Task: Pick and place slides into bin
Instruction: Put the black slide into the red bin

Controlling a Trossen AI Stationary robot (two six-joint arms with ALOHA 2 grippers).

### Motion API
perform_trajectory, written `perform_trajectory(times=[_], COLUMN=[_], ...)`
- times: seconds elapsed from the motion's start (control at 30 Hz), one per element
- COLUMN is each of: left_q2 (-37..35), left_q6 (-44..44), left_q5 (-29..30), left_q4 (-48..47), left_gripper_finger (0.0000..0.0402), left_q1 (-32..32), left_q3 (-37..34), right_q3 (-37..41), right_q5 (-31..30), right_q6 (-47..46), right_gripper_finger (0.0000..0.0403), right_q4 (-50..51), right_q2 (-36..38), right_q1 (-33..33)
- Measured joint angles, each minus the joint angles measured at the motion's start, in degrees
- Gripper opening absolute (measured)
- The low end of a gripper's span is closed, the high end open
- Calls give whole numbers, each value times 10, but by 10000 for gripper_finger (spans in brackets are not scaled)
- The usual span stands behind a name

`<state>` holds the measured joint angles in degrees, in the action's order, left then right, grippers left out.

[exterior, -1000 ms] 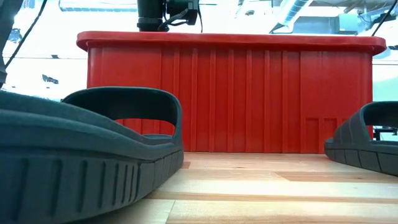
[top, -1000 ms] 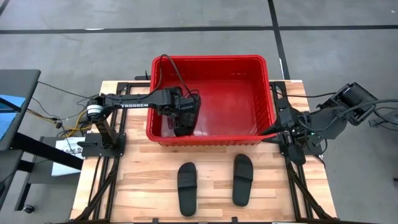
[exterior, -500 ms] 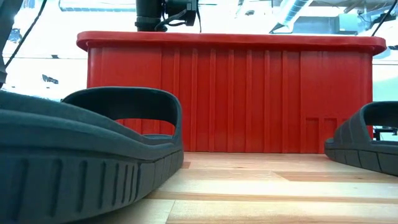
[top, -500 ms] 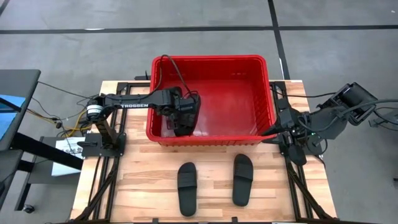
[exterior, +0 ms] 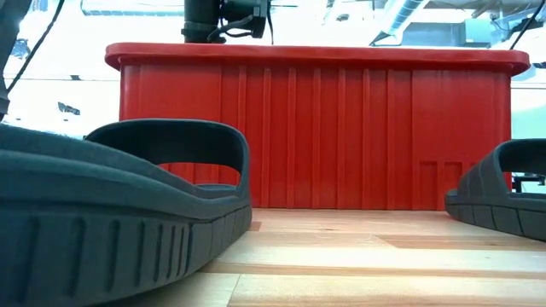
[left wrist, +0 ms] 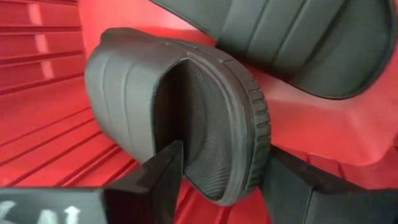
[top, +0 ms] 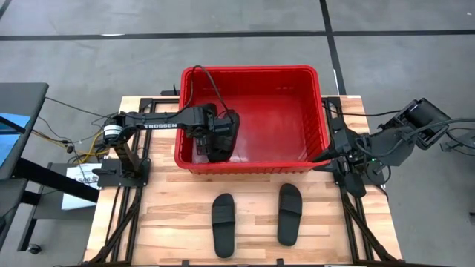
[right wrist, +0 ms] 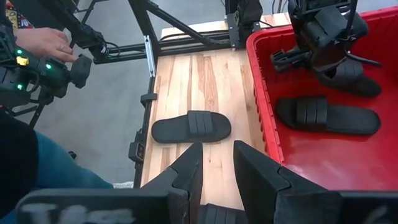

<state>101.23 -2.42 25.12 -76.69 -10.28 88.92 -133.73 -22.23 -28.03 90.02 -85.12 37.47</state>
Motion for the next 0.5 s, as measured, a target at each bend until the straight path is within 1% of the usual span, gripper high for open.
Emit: perform_trajectory(times=[0.2, 0.5], left_q2=[0, 0], left_q6=[0, -2], left_q5=[-15, -15], left_q4=[0, -11], left_gripper_finger=[188, 211], left_q1=[0, 0], left_q3=[0, 0], right_q3=[0, 0], right_q5=[5, 14], right_q6=[0, 0], right_gripper_finger=[81, 81], right_q4=[0, 0], right_q2=[0, 0], right_q1=[0, 0])
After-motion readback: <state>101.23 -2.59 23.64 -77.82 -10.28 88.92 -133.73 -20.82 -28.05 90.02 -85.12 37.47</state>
